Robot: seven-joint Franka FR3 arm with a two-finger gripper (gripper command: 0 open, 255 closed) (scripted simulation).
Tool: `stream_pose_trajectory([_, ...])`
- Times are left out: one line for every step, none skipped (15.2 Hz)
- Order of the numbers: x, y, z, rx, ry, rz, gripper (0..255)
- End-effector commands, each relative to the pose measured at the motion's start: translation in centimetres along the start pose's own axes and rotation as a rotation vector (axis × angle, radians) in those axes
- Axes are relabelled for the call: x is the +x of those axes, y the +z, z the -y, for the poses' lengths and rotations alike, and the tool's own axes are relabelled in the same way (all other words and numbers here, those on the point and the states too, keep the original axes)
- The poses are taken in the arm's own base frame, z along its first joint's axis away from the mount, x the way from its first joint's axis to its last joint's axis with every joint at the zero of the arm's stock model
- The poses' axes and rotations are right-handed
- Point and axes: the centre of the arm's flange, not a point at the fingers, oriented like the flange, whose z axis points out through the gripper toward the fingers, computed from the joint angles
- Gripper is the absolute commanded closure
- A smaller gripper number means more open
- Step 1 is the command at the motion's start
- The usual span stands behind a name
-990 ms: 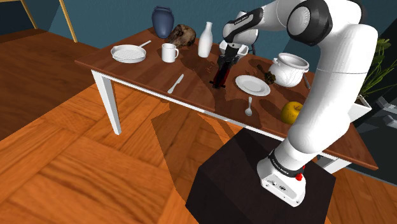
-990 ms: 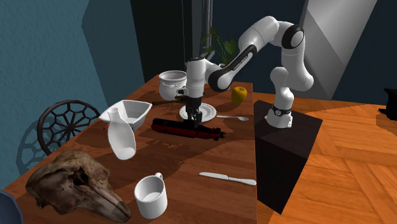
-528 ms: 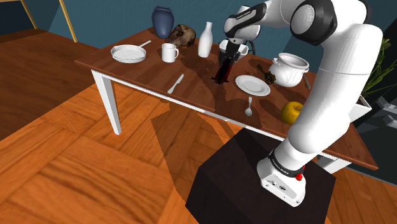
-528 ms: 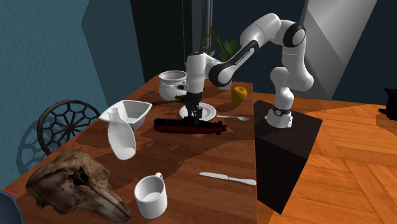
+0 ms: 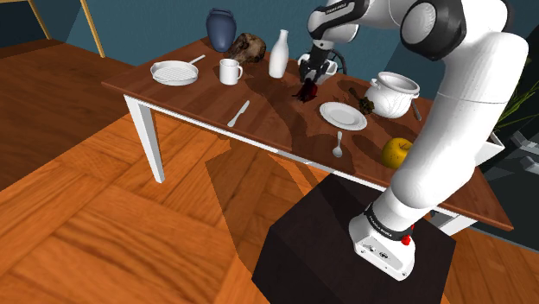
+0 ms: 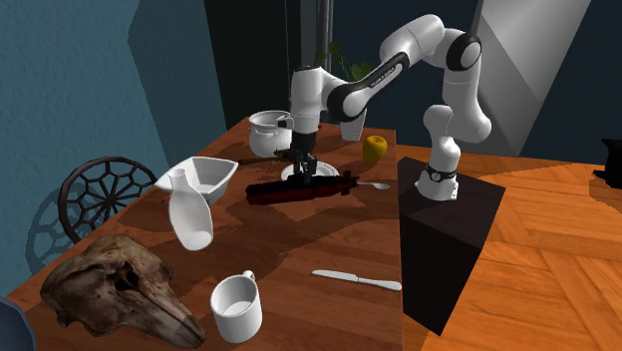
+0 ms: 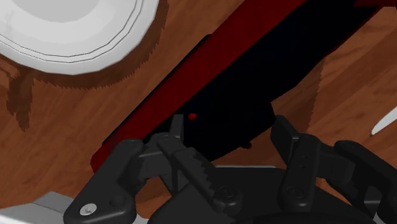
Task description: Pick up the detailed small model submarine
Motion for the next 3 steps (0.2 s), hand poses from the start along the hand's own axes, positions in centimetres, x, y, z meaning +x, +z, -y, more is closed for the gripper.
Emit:
stream_pose_trajectory([0.07,-1.23,0.00,0.000,0.000,-0.002,255])
stream_pose_trajectory([0.07,-1.31,0.00,0.000,0.000,-0.002,255])
stream_pose_trajectory([0.07,-1.31,0.01,0.000,0.000,-0.002,255])
